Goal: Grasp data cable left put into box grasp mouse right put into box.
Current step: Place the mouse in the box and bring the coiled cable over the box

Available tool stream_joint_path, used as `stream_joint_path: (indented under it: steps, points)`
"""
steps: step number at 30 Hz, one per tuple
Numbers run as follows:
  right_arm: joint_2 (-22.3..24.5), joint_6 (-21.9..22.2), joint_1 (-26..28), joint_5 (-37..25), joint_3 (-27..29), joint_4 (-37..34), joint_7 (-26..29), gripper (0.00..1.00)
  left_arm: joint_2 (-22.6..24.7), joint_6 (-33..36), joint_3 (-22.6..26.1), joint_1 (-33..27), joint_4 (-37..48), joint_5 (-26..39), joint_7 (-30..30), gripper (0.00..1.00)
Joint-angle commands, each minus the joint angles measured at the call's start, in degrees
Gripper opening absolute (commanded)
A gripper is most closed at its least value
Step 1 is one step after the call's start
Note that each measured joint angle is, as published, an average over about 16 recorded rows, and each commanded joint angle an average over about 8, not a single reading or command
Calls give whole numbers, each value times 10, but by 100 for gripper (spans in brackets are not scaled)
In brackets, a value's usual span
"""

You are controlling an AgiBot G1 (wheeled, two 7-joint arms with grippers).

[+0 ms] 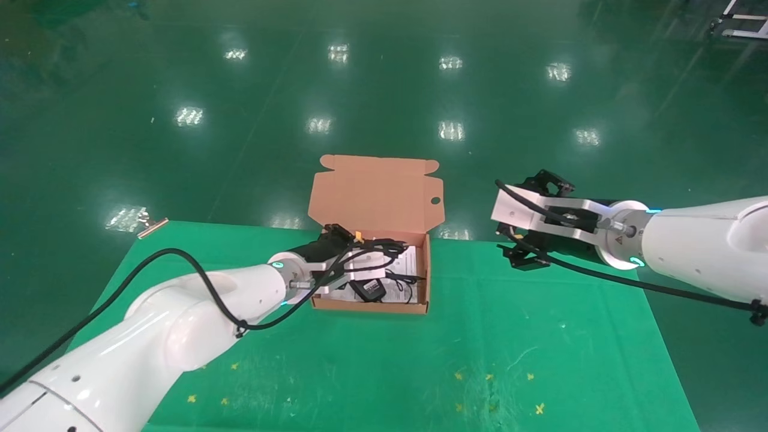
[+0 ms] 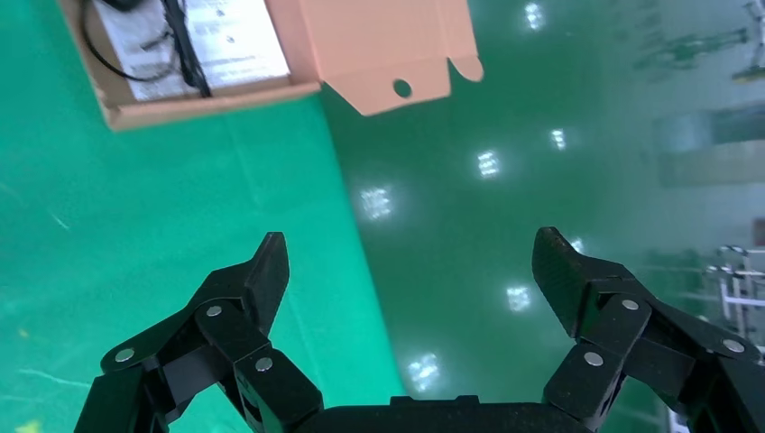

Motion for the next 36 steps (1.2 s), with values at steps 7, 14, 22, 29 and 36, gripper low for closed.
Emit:
stream_joint_path:
  steps: [7, 14, 22, 29, 36]
  points:
    - [5, -21, 0, -41, 3, 18, 35, 100, 9, -12, 49, -14, 27, -36, -4, 78]
    - [5, -23, 0, -43, 3, 18, 36, 100, 9, -10, 55, -17, 28, -41, -5, 100]
    - [4, -21, -1, -40, 3, 16, 35, 100, 8, -10, 49, -15, 26, -36, -4, 100]
    - [2, -19, -1, -37, 3, 11, 34, 100, 3, -10, 46, -13, 20, -35, -4, 100]
    - [-1, -16, 14, -39, 6, 3, 18, 100, -12, -17, 35, -36, 8, -46, -22, 100]
